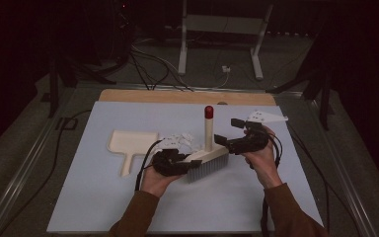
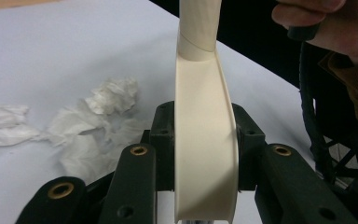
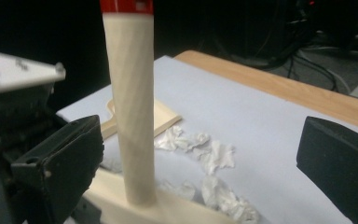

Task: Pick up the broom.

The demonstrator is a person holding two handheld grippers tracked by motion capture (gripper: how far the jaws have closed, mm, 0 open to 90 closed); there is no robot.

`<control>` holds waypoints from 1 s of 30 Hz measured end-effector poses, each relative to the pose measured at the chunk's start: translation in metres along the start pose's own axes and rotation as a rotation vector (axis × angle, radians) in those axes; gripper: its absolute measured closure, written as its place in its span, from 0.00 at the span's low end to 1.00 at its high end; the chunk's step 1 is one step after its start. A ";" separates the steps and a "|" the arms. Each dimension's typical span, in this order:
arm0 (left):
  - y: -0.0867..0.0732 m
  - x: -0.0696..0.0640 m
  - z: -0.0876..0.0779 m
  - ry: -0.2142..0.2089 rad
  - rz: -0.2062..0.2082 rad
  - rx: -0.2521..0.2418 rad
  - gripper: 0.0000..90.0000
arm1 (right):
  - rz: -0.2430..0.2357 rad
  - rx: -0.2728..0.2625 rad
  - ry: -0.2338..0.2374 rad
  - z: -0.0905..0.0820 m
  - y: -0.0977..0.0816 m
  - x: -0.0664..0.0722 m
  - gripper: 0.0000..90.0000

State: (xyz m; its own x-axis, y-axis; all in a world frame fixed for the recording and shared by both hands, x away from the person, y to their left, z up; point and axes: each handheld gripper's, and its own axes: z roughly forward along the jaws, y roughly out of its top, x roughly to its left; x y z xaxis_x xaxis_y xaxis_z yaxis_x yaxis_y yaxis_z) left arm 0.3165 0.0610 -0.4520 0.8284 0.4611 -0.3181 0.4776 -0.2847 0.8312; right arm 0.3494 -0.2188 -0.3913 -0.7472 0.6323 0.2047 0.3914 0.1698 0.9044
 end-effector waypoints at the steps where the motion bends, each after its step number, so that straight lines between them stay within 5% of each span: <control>1: 0.000 0.001 -0.002 -0.001 0.003 -0.004 0.77 | -0.008 0.010 0.010 0.002 0.000 0.000 0.01; 8: 0.001 0.007 -0.013 -0.013 0.033 -0.001 0.77 | -0.094 0.084 0.066 0.014 -0.003 0.007 0.01; 22: 0.004 0.013 -0.032 -0.054 0.097 0.024 0.77 | -0.137 0.154 0.202 0.029 -0.007 0.005 0.01; 30: 0.004 0.016 -0.037 -0.078 0.107 0.030 0.77 | -0.140 0.221 0.224 0.035 -0.010 0.007 0.04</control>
State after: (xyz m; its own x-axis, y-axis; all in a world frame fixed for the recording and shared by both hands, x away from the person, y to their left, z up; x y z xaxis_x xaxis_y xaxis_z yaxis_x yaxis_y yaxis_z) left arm 0.3210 0.0980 -0.4369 0.8949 0.3602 -0.2636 0.3926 -0.3544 0.8487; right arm 0.3594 -0.1900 -0.4118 -0.8917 0.4139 0.1829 0.3649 0.4186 0.8317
